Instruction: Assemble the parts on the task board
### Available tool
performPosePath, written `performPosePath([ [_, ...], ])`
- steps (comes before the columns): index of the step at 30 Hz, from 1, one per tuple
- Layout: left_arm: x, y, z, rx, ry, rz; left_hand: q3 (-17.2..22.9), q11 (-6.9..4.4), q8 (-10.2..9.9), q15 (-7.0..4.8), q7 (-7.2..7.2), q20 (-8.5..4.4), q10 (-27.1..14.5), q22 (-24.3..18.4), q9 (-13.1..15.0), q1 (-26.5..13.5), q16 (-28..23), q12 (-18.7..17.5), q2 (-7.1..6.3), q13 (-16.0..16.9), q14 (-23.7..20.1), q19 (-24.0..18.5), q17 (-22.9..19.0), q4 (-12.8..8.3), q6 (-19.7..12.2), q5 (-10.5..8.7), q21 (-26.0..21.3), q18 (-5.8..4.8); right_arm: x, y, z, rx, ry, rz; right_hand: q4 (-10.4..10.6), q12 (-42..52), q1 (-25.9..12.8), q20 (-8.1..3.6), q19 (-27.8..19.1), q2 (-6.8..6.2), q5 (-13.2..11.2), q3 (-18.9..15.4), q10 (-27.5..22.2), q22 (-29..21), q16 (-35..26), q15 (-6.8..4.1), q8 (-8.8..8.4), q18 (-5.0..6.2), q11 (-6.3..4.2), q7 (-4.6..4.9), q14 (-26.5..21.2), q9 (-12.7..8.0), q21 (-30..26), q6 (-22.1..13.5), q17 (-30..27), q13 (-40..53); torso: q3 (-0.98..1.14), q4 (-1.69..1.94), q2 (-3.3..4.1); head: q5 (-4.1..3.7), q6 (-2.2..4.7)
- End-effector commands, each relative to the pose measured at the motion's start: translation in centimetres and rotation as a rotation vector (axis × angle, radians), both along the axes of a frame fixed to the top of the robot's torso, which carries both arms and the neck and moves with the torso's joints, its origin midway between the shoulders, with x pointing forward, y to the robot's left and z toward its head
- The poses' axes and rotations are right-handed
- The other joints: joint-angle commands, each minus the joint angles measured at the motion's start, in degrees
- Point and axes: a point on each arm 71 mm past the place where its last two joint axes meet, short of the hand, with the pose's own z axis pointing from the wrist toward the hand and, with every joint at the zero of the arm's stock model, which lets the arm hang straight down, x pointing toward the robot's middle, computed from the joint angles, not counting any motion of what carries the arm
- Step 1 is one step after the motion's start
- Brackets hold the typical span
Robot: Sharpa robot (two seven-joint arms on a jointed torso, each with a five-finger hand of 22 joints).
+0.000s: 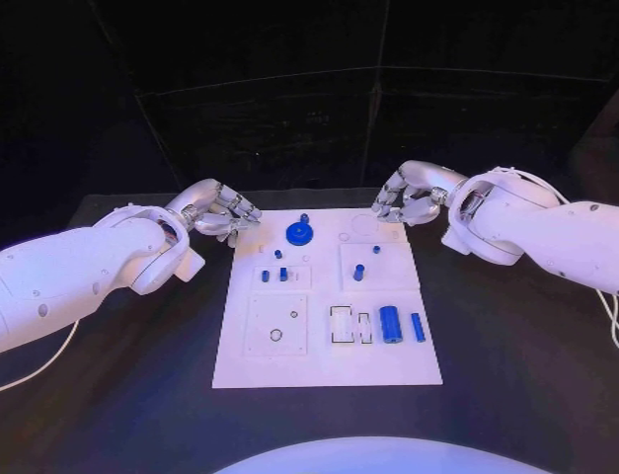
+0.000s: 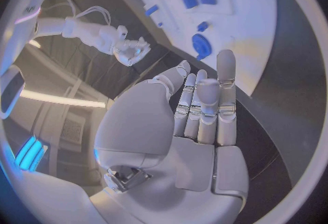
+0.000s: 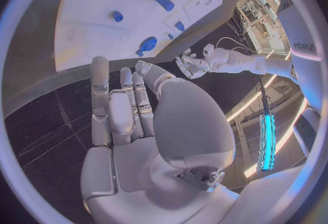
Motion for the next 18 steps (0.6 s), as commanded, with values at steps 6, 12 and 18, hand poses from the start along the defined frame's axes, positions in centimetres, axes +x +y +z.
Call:
performPosePath([
  [6, -0.6, 0.3, 1.5, -0.575, 0.041, 0.092, 0.23, -0.04, 0.59, 0.02, 0.03, 0.06, 0.74, -0.75, -0.06, -0.47, -2.36, 0.59, 0.35, 0.08, -2.31, -1.16, -3.85, 0.17, 0.51, 0.23, -1.36, 0.71, -1.4, 1.0, -1.6, -0.253, -0.096, 0.019, 0.10, -2.63, -0.43, 0.58, 0.16, -1.51, -2.05, 1.44, -0.62, -0.01, 1.33, 0.70, -1.69, 0.79, 0.40, 0.18, 1.63, -0.20, -0.11, -1.43, 1.83, -3.47, -0.06, -0.05, 0.02, -1.91, 0.98],
  [12, -1.3, -0.1, 1.7, -0.637, 0.049, 0.074, 0.16, -0.11, 0.71, 0.00, -0.02, 0.06, 0.94, -0.89, -0.05, -0.56, -2.73, 0.77, 0.35, 0.11, -2.70, -1.32, -4.49, 0.20, 0.63, 0.24, -1.61, 0.72, -2.0, 1.5, -2.7, -0.310, -0.094, 0.036, 0.22, -4.27, -0.76, 0.86, 0.33, -2.41, -3.16, 2.01, -1.08, 0.06, 1.78, 1.08, -3.02, 0.75, 0.96, 0.73, 1.74, -0.25, 0.08, -2.45, 2.26, -5.88, -0.04, 0.12, 0.06, -2.07, 1.17],
  [18, -1.6, -0.4, 1.8, -0.655, 0.053, 0.063, 0.12, -0.13, 0.76, 0.00, -0.04, 0.06, 1.02, -0.97, -0.04, -0.61, -2.95, 0.85, 0.36, 0.12, -2.92, -1.39, -4.91, 0.22, 0.68, 0.25, -1.73, 0.72, -1.9, 2.0, -3.5, -0.334, -0.083, 0.045, 0.15, -5.41, -0.70, 1.23, 0.34, -2.99, -3.59, 2.33, -1.65, 0.06, 1.92, 1.46, -4.01, 0.74, 1.50, 1.27, 1.68, -0.22, 0.14, -3.09, 2.34, -7.80, 0.02, 0.12, 0.11, -1.96, 1.18],
])
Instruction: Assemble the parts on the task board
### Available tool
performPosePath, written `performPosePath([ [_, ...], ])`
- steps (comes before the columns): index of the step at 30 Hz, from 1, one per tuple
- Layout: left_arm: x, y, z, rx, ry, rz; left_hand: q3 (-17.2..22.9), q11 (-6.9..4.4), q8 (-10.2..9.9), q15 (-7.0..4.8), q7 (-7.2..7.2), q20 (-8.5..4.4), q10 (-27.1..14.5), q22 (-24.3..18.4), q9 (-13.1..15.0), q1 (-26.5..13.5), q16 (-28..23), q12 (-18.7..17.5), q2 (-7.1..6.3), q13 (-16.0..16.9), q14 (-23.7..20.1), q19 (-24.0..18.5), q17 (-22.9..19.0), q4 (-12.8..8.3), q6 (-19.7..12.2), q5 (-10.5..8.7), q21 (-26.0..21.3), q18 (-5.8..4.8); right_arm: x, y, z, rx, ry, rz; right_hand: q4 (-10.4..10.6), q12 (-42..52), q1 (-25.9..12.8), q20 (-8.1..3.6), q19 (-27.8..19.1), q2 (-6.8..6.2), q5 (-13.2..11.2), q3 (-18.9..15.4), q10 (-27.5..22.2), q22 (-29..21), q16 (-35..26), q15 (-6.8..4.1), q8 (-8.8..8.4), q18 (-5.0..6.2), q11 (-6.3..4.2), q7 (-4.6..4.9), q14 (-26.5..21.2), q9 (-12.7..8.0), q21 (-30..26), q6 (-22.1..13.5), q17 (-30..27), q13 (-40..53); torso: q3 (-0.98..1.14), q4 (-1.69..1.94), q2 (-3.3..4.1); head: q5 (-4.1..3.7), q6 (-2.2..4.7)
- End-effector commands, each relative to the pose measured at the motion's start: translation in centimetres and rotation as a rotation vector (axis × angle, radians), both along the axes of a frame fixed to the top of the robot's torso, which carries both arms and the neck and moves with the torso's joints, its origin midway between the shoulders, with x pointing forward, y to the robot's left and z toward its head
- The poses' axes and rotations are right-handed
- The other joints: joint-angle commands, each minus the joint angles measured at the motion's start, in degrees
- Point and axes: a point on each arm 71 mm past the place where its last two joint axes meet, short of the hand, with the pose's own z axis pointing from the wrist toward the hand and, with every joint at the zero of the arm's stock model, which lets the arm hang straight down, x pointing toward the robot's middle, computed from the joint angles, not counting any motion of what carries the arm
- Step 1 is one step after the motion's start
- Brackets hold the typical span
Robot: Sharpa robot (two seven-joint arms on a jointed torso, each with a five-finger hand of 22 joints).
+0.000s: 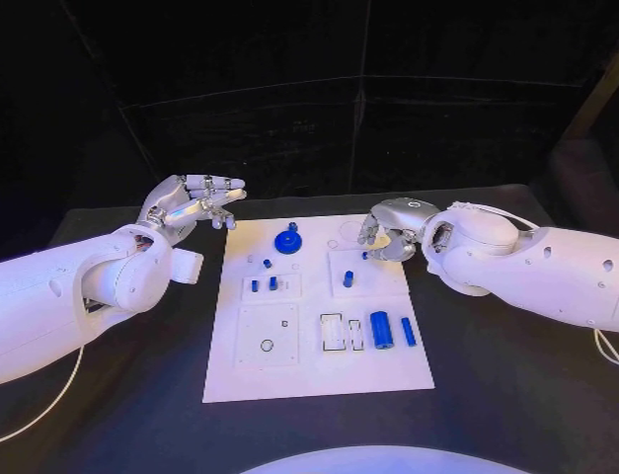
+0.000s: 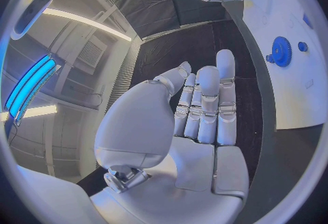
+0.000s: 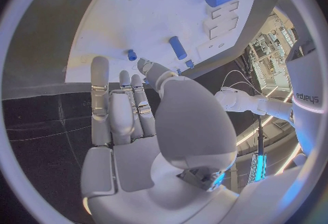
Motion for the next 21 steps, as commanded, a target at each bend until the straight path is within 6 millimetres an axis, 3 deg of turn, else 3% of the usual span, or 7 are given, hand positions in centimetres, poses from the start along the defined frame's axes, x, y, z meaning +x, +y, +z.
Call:
performPosePath([
  [1, -0.1, -0.1, 0.4, -0.077, -0.016, -0.001, 0.12, 0.08, 0.28, -0.03, -0.02, -0.10, 0.41, -0.11, -0.05, -0.38, -0.36, 0.19, 0.12, 0.07, -0.61, -0.42, -0.21, 0.22, 0.28, 0.25, -0.25, 0.74, 0.1, 0.2, -0.3, -0.068, -0.011, 0.000, -0.05, -0.33, -0.17, 0.43, -0.03, -0.55, -0.25, 0.35, -0.15, 0.06, 0.38, 0.54, -0.32, 0.74, 0.36, 0.06, 1.74, -0.03, 0.14, -0.59, 0.10, -0.48, 0.04, 0.01, 0.05, 0.08, -0.04],
  [13, -0.2, -0.2, 0.3, -0.080, -0.012, -0.003, 0.03, 0.11, 0.27, -0.02, 0.03, -0.09, 0.34, -0.23, -0.07, -0.46, -0.70, 0.22, 0.05, 0.05, -0.97, -0.55, -0.80, 0.22, 0.19, 0.25, -0.46, 0.74, 0.4, 0.8, -1.4, -0.097, 0.031, 0.011, -0.33, -0.65, 0.71, 0.64, 0.20, 0.22, -0.51, 1.86, 1.09, 0.40, 1.29, 0.46, -0.42, 0.78, 0.30, 0.06, 1.91, 0.22, 0.61, 0.69, 1.19, -2.48, 0.08, -0.07, 0.08, 0.00, -0.38],
  [21, -0.1, -0.1, 0.2, -0.075, -0.003, -0.001, -0.02, 0.24, 0.12, 0.06, 0.20, -0.06, 0.00, -0.42, -0.16, -0.50, -1.15, 0.16, 0.02, -0.02, -1.44, -0.70, -1.56, 0.19, -0.21, 0.25, -0.75, 0.72, 0.4, 1.0, -2.1, -0.108, 0.054, 0.010, -0.63, -0.67, 1.40, 0.46, 1.68, 1.46, -2.63, 4.79, 3.88, 3.59, 2.99, 0.00, 0.00, 0.35, -0.16, -0.19, 2.36, 0.38, 2.97, 2.99, 3.16, -4.38, 0.08, -0.08, 0.08, 0.16, -0.63],
])
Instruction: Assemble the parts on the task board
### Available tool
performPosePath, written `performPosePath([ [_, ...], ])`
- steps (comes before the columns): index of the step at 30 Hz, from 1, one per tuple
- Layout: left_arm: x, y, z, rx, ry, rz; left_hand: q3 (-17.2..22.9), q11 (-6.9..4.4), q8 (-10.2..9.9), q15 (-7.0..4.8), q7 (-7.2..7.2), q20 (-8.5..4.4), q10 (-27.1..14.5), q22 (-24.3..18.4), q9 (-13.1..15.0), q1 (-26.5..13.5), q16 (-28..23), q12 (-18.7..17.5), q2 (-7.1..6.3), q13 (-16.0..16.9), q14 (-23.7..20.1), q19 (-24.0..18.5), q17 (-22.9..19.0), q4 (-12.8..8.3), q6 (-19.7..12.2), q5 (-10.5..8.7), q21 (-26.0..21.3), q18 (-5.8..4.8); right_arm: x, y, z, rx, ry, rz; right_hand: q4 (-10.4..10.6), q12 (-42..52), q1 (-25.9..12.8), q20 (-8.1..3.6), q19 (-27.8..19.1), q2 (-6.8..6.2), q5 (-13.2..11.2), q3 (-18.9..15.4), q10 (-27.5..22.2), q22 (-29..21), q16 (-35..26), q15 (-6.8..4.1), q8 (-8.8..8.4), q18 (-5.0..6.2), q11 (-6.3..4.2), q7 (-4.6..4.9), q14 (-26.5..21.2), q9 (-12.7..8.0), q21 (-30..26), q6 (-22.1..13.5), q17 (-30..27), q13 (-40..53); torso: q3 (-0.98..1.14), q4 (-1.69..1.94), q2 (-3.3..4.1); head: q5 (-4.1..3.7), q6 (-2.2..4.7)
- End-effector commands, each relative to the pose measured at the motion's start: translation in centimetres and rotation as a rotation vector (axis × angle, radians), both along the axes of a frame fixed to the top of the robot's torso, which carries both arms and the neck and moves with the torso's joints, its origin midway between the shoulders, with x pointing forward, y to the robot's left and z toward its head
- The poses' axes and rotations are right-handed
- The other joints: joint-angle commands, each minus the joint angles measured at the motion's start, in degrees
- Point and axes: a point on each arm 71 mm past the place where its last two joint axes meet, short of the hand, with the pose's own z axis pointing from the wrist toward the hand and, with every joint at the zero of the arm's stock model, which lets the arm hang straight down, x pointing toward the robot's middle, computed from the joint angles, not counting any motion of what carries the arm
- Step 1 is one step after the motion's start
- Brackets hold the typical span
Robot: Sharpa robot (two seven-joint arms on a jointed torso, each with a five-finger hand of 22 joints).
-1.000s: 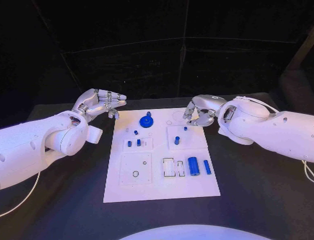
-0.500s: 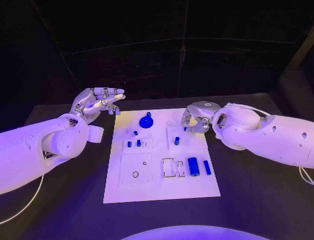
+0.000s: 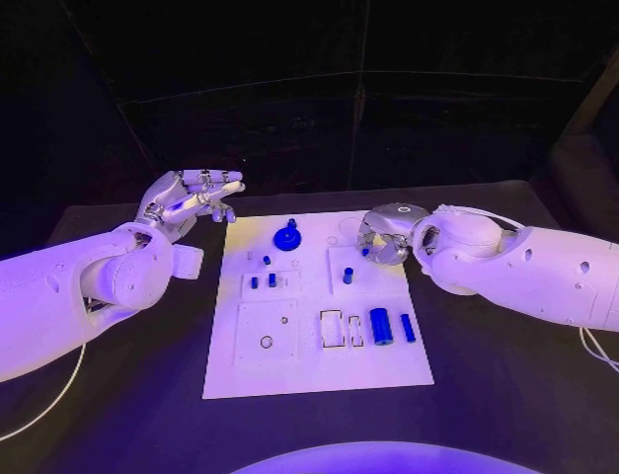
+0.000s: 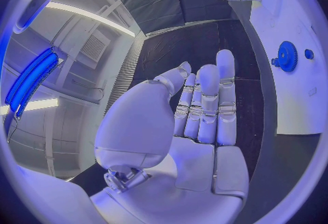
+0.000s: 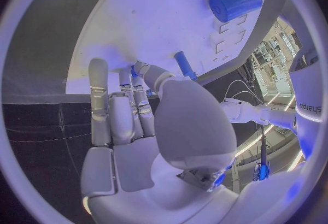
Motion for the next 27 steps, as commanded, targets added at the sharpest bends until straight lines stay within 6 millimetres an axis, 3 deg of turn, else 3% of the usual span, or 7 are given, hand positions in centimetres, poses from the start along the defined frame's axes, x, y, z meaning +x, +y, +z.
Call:
performPosePath([
  [1, 0.05, -0.02, 0.15, -0.017, -0.007, -0.006, -0.02, 0.24, 0.12, -0.03, 0.20, 0.00, -0.01, -0.09, -0.07, -0.50, -0.34, 0.16, 0.02, -0.02, -0.53, -0.35, -0.14, 0.19, -0.22, 0.25, -0.28, 0.75, -0.08, 0.09, -0.49, -0.028, 0.022, 0.005, -0.05, -0.25, 0.14, 0.02, 0.50, 0.27, -0.37, 0.86, 0.84, 0.60, 0.41, -0.23, 0.28, 0.33, -0.03, -0.10, 2.19, 0.05, 0.54, 0.65, 0.29, -0.61, 0.03, -0.06, 0.02, 0.35, -0.10],
  [6, 0.08, -0.12, 0.10, -0.019, -0.003, -0.014, 0.89, 0.28, 0.19, -0.05, 0.29, -0.03, -0.22, -0.26, -0.06, 0.52, -0.49, 0.24, 0.80, -0.03, -0.82, -0.44, -0.31, -0.38, -0.30, 0.42, -0.54, 0.77, -0.05, 0.18, -0.73, -0.034, 0.029, 0.000, -0.25, 0.08, 0.21, -0.19, 0.88, 0.65, -0.38, 1.95, 2.78, 1.79, 1.14, -0.53, 0.58, 0.21, -0.49, -0.44, 2.33, 0.16, 1.50, 1.96, 1.11, -1.18, 0.01, -0.03, -0.03, 0.39, -0.18],
  [27, 0.10, -0.06, 0.06, -0.019, 0.003, -0.020, 1.28, 0.34, 0.21, -0.02, 0.37, -0.04, -0.40, -0.32, -0.07, 0.91, -0.54, 0.28, 0.77, -0.06, -0.96, -0.48, -0.42, -0.82, -0.46, 0.47, -0.64, 0.77, -0.37, 1.04, -0.65, -0.055, -0.038, -0.011, -1.07, 0.63, 0.49, -0.83, 1.79, 1.11, -1.15, 2.93, 5.66, 4.46, 2.30, -1.23, 1.16, -0.17, -1.41, -1.24, 2.54, 0.38, 3.46, 4.42, 2.41, -1.63, -0.02, -0.01, -0.08, 0.40, -0.49],
])
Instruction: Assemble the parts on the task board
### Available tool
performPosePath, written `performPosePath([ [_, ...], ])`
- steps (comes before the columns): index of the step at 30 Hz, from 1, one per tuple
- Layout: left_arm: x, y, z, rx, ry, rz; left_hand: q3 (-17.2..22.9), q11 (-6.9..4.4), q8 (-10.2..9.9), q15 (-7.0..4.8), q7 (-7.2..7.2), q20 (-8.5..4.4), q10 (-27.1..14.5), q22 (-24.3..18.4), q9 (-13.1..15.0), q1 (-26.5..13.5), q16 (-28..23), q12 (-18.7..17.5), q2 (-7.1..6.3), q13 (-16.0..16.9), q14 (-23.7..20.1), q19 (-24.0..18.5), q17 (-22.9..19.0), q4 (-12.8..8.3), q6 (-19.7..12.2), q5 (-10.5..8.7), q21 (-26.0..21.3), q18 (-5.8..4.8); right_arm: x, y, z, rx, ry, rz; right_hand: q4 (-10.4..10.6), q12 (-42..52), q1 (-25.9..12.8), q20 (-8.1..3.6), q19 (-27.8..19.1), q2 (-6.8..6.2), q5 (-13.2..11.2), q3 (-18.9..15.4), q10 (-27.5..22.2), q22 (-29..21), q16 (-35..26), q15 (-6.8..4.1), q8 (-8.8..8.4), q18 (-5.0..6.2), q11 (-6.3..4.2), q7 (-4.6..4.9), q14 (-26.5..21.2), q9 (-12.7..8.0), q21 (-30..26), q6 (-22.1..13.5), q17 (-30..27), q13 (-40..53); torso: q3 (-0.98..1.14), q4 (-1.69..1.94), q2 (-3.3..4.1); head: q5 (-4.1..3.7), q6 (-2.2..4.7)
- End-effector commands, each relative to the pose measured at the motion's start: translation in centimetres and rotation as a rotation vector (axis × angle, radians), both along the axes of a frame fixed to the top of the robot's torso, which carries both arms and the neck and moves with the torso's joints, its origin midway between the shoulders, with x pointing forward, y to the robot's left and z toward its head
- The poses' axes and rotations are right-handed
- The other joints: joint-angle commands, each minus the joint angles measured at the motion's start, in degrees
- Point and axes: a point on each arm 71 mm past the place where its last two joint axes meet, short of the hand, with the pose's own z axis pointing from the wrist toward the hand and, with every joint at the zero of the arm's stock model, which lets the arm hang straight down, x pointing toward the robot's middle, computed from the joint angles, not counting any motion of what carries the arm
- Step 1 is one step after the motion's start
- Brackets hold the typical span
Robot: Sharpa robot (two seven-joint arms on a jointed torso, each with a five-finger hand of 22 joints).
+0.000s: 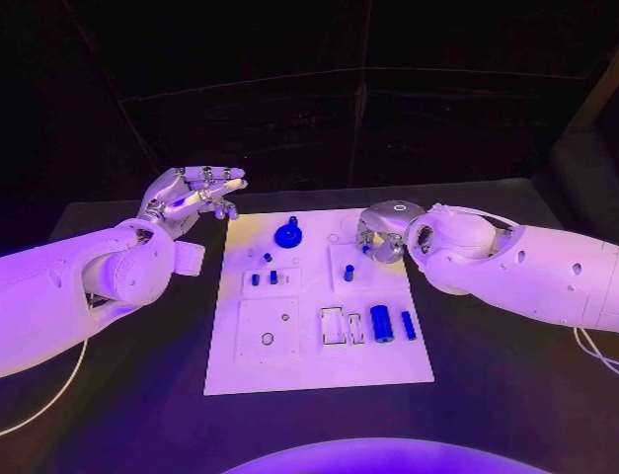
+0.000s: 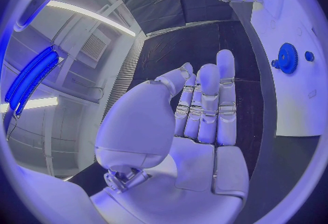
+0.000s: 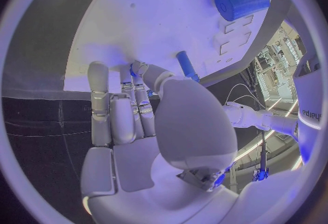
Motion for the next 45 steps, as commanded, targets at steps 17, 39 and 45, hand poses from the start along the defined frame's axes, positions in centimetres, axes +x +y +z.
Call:
performPosePath([
  [17, 0.2, 0.3, 0.0, -0.005, -0.001, 0.004, 0.36, 0.16, 0.23, -0.13, 0.20, -0.04, -0.25, -0.08, -0.08, 0.58, -0.32, 0.30, 0.25, -0.06, -0.49, -0.50, -0.09, -0.30, -0.29, 0.24, -0.23, 0.79, -2.2, -0.2, 1.5, 0.083, -0.104, 0.012, -0.47, 0.31, -0.09, -0.12, 0.97, 0.36, -0.70, 0.33, 0.69, 1.13, 0.66, -0.46, 0.18, -0.34, -0.22, -0.11, 2.64, 0.06, 1.01, 0.55, 0.65, -0.16, -0.05, 0.05, -0.11, -0.38, 0.35],
  [39, 0.2, 0.2, 0.0, -0.003, -0.001, 0.005, 0.36, 0.19, 0.21, -0.11, 0.25, -0.04, -0.29, -0.09, -0.09, 0.54, -0.32, 0.30, 0.18, -0.06, -0.51, -0.50, -0.10, -0.33, -0.35, 0.23, -0.24, 0.78, -6.8, 5.0, 4.6, 0.267, -0.091, 0.174, -0.48, 0.21, -0.05, -0.16, 1.13, 0.45, -0.99, 0.51, 0.75, 1.57, 0.90, -0.49, 0.13, -0.41, -0.24, -0.13, 2.70, 0.04, 1.32, 0.66, 0.95, -0.25, -0.19, 0.23, -0.05, 2.04, -0.31],
  [45, 0.2, -0.4, 0.1, -0.007, 0.000, -0.006, 0.35, 0.23, 0.21, -0.09, 0.30, -0.03, -0.32, -0.09, -0.09, 0.47, -0.33, 0.32, 0.12, -0.06, -0.52, -0.50, -0.12, -0.34, -0.39, 0.23, -0.25, 0.77, -7.2, 7.8, 4.3, 0.292, -0.051, 0.233, -0.47, 0.15, 0.00, -0.17, 1.09, 0.54, -0.95, 0.61, 0.72, 1.51, 0.90, -0.49, 0.09, -0.40, -0.22, -0.10, 2.70, 0.02, 1.32, 0.65, 0.91, -0.28, -0.20, 0.21, 0.04, 3.70, -0.90],
])
